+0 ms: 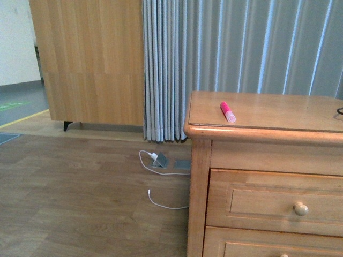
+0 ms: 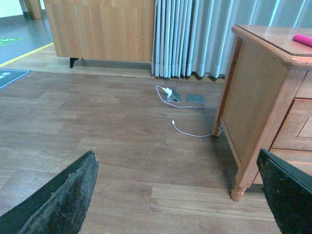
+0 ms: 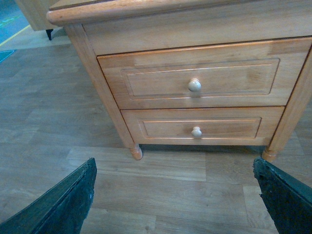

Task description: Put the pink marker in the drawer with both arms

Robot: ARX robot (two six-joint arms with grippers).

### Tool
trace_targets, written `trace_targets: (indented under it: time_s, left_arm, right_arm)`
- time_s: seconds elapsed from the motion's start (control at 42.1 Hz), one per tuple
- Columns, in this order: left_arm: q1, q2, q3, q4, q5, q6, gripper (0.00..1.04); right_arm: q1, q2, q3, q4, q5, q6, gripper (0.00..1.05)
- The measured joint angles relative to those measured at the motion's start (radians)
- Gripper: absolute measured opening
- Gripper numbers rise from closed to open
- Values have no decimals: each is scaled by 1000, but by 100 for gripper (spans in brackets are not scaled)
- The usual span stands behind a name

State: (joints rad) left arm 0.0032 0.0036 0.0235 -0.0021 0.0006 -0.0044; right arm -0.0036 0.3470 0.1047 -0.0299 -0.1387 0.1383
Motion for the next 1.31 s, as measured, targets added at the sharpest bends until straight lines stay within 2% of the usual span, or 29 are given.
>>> trace_targets:
  time_s: [0.142, 0.285, 0.617, 0.831, 1.306]
  left_arm:
    - [0, 0, 0, 0, 0, 0, 99]
    - [0, 0, 0, 0, 0, 0, 99]
    - [0, 0, 0, 0, 0, 0, 99]
    - [0, 0, 0, 0, 0, 0, 99]
    - [0, 0, 0, 0, 0, 0, 99]
  right_arm:
    - [38, 249, 61, 161, 2, 15, 96]
    - [109, 653, 171, 410, 68, 16, 96]
    - [204, 1137, 387, 632, 162, -11, 96]
    - [194, 1386, 523, 729, 216, -34, 96]
    - [105, 1761, 806, 793, 315, -40, 96]
